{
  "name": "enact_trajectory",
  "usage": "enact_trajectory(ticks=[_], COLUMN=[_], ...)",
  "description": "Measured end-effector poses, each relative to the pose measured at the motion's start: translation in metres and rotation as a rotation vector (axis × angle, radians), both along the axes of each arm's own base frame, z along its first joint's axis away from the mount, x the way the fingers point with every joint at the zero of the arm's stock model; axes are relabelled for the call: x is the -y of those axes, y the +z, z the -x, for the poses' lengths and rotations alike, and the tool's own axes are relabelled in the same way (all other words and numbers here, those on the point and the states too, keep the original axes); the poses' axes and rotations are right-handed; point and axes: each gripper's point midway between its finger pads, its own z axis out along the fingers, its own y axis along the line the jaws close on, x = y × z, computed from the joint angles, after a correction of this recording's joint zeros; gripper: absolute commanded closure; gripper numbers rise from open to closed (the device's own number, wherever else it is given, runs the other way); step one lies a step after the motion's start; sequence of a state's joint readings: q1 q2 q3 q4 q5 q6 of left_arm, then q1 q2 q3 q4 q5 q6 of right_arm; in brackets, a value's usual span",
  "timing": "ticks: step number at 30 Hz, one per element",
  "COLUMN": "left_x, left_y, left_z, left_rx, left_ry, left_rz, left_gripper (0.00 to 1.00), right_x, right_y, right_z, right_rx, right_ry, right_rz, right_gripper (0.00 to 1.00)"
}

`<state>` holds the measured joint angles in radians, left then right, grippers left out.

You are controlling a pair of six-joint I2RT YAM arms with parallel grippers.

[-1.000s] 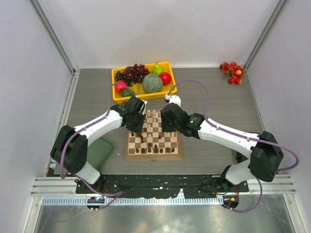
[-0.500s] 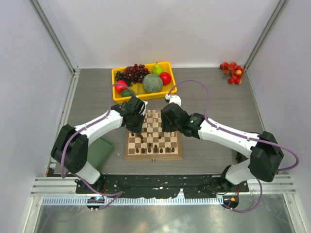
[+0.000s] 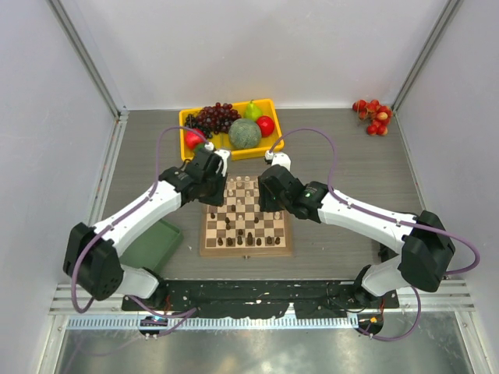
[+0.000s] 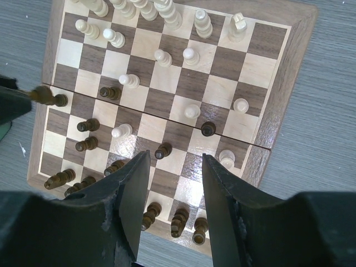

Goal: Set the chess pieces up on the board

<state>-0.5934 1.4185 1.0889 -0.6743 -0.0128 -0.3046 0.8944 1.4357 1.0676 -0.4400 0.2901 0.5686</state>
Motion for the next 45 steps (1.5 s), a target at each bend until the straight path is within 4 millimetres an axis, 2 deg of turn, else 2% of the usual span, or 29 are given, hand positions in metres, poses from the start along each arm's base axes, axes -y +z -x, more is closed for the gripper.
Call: enact_trajectory(ticks=[6, 9, 15, 20, 28, 45], left_x=[-0.009, -0.017, -0.043, -0.053, -0.048, -0.040], left_y=[0.037, 0.037, 0.010, -0.015, -0.034, -0.047], left_z=[0.007, 0.019, 0.058, 0.076, 0.078, 0.088], left_rx=[0.102, 0.108, 0.049, -0.018, -0.080, -0.135], left_ry=[0.024, 0.046, 0.110, 0.141, 0.151, 0.136], left_rz=[0.058, 0.071, 0.067, 0.040, 0.036, 0.054], left_gripper=[0.89, 0.89, 0.89, 0.90, 0.90, 0.91], right_x=[-0.002, -0.003, -0.006, -0.008, -0.009, -0.009], right_y=[0.001, 0.002, 0.003, 0.003, 0.002, 0.001], right_z=[-0.001, -0.001, -0.001, 0.001, 0.002, 0.002], right_rx=[0.002, 0.003, 0.002, -0.004, -0.010, -0.012], right_ry=[0.001, 0.001, 0.008, 0.017, 0.021, 0.020], right_rz=[-0.011, -0.016, -0.028, -0.037, -0.041, -0.040], right_gripper=[0.52, 0.52, 0.51, 0.52, 0.52, 0.51])
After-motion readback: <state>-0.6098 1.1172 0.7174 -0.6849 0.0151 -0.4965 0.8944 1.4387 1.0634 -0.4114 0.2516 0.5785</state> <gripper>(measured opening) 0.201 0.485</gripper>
